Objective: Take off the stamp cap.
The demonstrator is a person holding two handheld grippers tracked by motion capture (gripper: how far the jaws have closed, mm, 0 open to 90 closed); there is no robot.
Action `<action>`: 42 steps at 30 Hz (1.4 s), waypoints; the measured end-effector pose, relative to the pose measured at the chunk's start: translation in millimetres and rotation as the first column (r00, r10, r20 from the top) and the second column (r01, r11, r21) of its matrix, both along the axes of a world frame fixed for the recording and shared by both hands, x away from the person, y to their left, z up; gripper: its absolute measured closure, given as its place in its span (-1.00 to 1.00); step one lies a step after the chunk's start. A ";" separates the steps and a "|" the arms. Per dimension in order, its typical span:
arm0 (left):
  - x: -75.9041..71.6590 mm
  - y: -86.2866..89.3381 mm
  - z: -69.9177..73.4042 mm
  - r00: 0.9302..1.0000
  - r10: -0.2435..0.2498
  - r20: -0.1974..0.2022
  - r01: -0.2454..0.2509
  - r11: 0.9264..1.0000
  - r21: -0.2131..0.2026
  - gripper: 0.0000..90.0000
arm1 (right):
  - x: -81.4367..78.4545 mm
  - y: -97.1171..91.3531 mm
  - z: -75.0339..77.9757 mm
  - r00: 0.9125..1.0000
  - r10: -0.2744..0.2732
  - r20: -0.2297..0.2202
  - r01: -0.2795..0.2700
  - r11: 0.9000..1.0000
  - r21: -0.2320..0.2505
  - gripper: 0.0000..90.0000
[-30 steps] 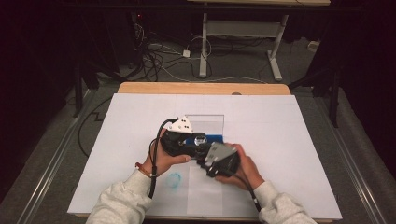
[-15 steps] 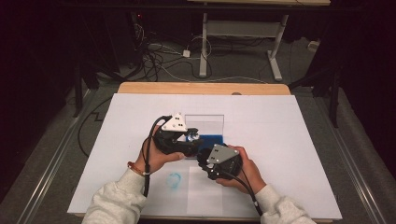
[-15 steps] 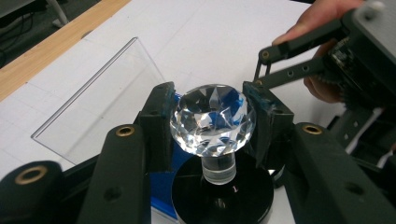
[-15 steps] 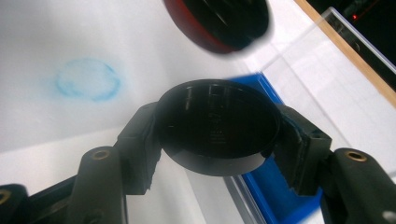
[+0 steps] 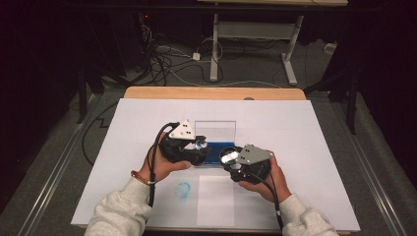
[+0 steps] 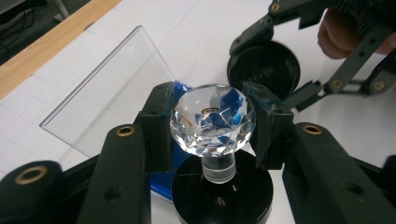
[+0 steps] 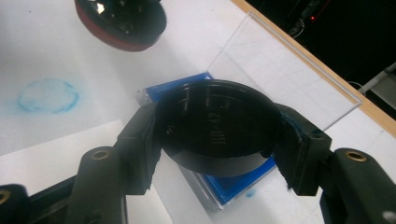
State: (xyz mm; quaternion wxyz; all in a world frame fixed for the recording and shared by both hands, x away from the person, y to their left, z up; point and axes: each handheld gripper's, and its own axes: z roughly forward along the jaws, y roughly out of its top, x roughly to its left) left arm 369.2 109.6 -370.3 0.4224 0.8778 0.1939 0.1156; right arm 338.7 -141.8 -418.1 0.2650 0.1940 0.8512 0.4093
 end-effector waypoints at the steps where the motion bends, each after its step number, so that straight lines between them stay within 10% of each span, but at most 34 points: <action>1: 0.4 0.6 -0.3 1.000 0.002 -0.002 -0.002 1.000 -0.004 0.23 | -0.4 -1.3 0.8 1.000 -0.001 0.001 0.001 1.000 0.004 -0.13; 42: 13.5 -9.8 -11.4 1.000 -0.019 -0.003 0.018 0.999 -0.045 0.23 | -48.3 -97.5 -12.8 0.981 -0.184 -0.056 0.185 0.982 0.022 -0.13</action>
